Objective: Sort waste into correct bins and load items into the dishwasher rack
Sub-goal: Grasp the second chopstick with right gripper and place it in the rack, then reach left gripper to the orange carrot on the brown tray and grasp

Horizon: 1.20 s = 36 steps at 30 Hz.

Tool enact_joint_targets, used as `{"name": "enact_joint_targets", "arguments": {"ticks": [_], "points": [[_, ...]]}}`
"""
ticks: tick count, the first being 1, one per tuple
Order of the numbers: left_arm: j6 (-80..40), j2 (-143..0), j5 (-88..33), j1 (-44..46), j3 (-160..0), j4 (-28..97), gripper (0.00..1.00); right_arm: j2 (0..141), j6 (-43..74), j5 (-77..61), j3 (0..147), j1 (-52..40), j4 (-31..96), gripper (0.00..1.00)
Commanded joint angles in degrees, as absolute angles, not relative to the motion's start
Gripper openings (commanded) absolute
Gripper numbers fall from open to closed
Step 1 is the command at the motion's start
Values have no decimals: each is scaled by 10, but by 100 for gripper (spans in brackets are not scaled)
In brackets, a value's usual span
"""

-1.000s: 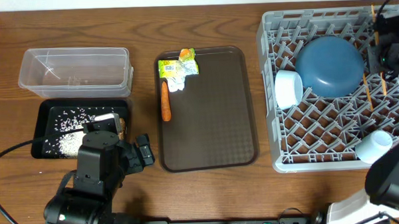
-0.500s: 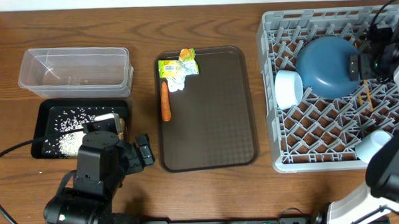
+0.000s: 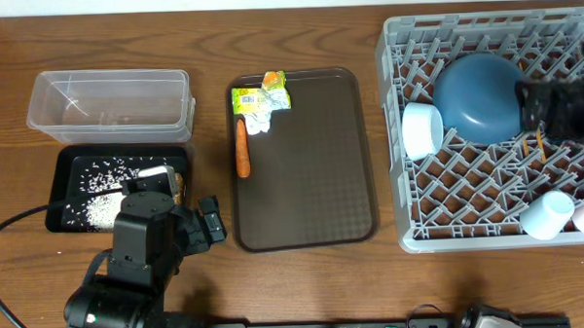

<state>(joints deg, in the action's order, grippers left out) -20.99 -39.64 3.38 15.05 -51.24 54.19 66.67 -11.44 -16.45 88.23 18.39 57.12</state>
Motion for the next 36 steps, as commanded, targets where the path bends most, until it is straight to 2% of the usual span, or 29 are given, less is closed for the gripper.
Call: {"name": "enact_joint_targets", "arguments": {"ticks": [1, 9, 14, 23, 36], "points": [[-210, -396, 36, 147, -524, 544, 98, 619, -99, -183, 884, 176, 576, 99], [-210, -396, 36, 147, -524, 544, 98, 544, -99, -182, 884, 176, 576, 99], [-228, -396, -7, 148, -524, 527, 98, 539, -99, -183, 884, 176, 577, 99], [-230, -413, -7, 148, -526, 428, 98, 541, -99, -183, 884, 176, 587, 99], [-210, -700, -11, 165, -588, 435, 98, 542, -99, -182, 884, 176, 653, 99]]}}
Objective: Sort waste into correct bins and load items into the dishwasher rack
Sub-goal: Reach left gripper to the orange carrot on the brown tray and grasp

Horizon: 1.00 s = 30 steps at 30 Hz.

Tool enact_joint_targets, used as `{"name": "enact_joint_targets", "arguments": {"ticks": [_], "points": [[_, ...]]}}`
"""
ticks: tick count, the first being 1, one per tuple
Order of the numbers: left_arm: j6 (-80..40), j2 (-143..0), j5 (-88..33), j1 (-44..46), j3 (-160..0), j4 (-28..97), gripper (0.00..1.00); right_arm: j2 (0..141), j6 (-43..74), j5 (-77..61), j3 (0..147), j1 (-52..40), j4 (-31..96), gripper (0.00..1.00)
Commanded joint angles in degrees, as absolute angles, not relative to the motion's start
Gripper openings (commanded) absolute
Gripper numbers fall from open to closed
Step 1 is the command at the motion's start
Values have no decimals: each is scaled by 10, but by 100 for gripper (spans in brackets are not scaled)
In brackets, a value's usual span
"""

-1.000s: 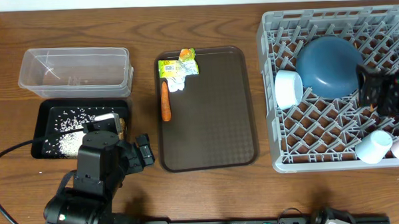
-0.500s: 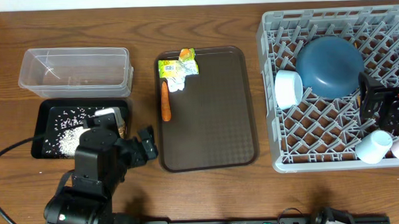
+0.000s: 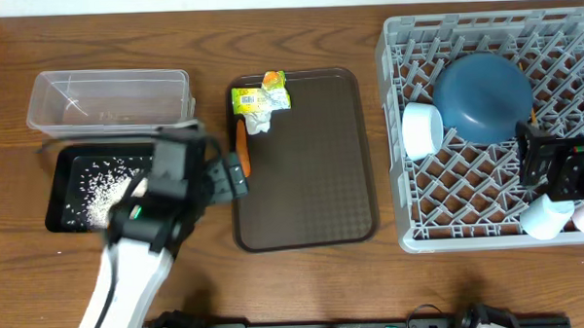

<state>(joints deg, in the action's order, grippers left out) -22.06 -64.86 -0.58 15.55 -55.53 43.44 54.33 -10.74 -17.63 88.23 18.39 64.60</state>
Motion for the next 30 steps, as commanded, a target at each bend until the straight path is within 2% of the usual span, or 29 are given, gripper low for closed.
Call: {"name": "enact_joint_targets", "arguments": {"ticks": [1, 7, 12, 16, 22, 26, 30], "points": [[-210, -723, -8, 168, -595, 433, 98, 542, -99, -183, 884, 176, 658, 99], [-209, -817, -9, 169, -599, 386, 99, 542, -99, -182, 884, 176, 689, 99], [-159, -861, -9, 184, -599, 350, 99, 542, -99, -183, 884, 176, 707, 99], [-146, -892, 34, 203, -599, 314, 99, 542, -99, -183, 884, 176, 708, 99], [-146, -946, 50, 207, -599, 245, 83, 542, -99, -183, 884, 176, 708, 99], [-146, -984, 57, 207, -599, 214, 77, 542, -99, -183, 884, 176, 708, 99], [-146, -1015, 61, 207, -599, 190, 75, 542, -99, -183, 884, 176, 708, 99]]}}
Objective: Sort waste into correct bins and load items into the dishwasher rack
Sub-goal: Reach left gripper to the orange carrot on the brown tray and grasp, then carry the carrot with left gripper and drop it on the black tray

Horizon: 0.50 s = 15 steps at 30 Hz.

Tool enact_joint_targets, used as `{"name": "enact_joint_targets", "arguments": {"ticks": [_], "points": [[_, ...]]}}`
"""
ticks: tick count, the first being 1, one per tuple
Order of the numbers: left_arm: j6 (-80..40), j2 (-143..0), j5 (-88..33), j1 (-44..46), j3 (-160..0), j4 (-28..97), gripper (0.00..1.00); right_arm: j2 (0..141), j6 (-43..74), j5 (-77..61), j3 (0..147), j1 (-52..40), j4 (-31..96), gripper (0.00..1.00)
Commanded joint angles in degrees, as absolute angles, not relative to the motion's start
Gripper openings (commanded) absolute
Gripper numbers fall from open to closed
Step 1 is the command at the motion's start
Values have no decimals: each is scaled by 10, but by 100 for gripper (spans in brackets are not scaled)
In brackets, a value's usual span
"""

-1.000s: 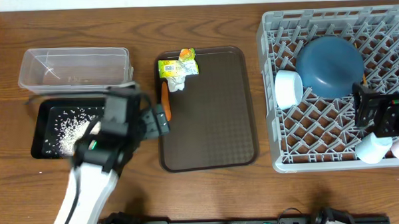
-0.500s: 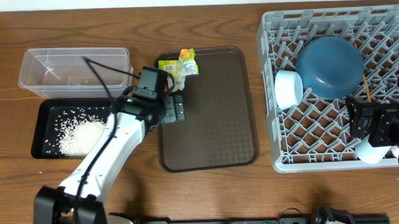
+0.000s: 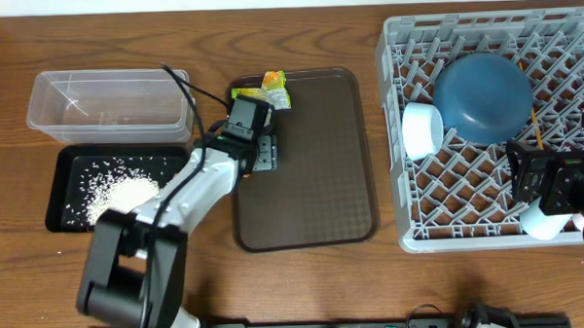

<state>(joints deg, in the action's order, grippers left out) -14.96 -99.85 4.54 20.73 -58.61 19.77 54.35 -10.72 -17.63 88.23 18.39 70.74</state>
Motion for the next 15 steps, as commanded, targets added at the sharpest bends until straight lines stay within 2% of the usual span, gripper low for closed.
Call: {"name": "enact_joint_targets", "arguments": {"ticks": [1, 4, 10, 14, 15], "points": [[-146, -1022, 61, 207, -599, 187, 73, 542, -99, -183, 884, 176, 708, 99], [-146, -1039, 69, 207, -599, 187, 63, 542, -99, -183, 884, 176, 708, 99], [-148, -1066, 71, 207, -599, 187, 52, 542, -99, -182, 884, 176, 708, 99], [-153, -1075, 55, 207, -599, 189, 51, 542, -99, -183, 884, 176, 708, 99], [-153, -1075, 49, 207, -599, 189, 45, 542, -99, -183, 884, 176, 708, 99]]}}
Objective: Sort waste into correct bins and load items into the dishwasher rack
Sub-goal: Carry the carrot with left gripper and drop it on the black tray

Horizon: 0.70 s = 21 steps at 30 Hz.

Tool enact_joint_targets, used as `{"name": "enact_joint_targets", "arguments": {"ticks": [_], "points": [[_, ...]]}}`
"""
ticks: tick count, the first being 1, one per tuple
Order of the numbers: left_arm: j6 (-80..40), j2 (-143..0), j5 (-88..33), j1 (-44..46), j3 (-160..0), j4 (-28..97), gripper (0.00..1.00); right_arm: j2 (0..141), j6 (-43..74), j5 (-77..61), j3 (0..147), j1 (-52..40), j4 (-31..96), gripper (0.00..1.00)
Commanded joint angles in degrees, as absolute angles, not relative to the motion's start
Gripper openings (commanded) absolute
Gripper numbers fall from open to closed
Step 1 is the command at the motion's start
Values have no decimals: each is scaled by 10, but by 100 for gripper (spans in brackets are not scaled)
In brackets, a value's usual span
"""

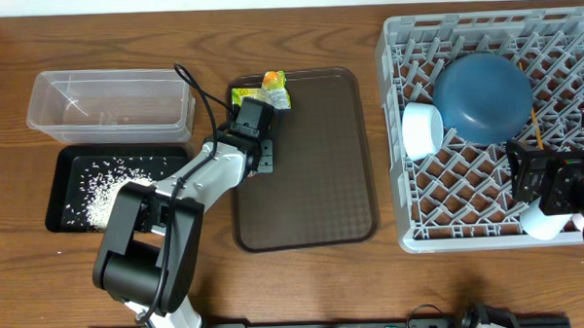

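Observation:
My left gripper (260, 153) is low over the left edge of the brown tray (312, 183). It covers the spot beside a crumpled yellow wrapper (263, 95), and no carrot shows. Its fingers are too dark to tell whether they are open or shut. The grey dishwasher rack (468, 187) stands on the right and holds a blue bowl (479, 94), a white cup (422, 128) and another white cup (539, 219). My right gripper (549, 182) hovers over the rack's front right part, just above that second cup. Its state is unclear.
A clear plastic bin (110, 102) stands at the back left. In front of it lies a black bin (68, 167) with white rice. A thin orange stick (536, 126) lies in the rack. The left arm's cable loops over the clear bin's right end.
The left arm has shifted slightly; its gripper stays over the tray's left edge by the wrapper. The right gripper has not visibly moved.
At first my left gripper was near the table's front beside the black bin, with an orange carrot showing on the tray. Then it stood at the tray's left edge. Now it covers the carrot's spot. My right gripper went from the rack's right middle to its front right.

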<state>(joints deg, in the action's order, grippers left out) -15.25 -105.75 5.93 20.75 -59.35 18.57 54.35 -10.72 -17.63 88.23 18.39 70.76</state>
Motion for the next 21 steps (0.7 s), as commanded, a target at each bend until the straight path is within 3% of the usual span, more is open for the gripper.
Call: {"name": "enact_joint_targets", "arguments": {"ticks": [1, 4, 11, 17, 21], "points": [[-153, -1073, 42, 207, -599, 189, 40, 542, -99, -183, 884, 176, 708, 99], [-153, -1063, 35, 207, -599, 191, 33, 542, -99, -183, 884, 176, 708, 99], [-171, -974, 34, 207, -600, 221, 32, 542, -99, -183, 884, 176, 708, 99], [-206, -856, 71, 195, -600, 355, 32, 542, -99, -183, 884, 176, 708, 99], [-315, -794, 140, 154, -600, 469, 32, 542, -99, -183, 884, 176, 708, 99]]}}
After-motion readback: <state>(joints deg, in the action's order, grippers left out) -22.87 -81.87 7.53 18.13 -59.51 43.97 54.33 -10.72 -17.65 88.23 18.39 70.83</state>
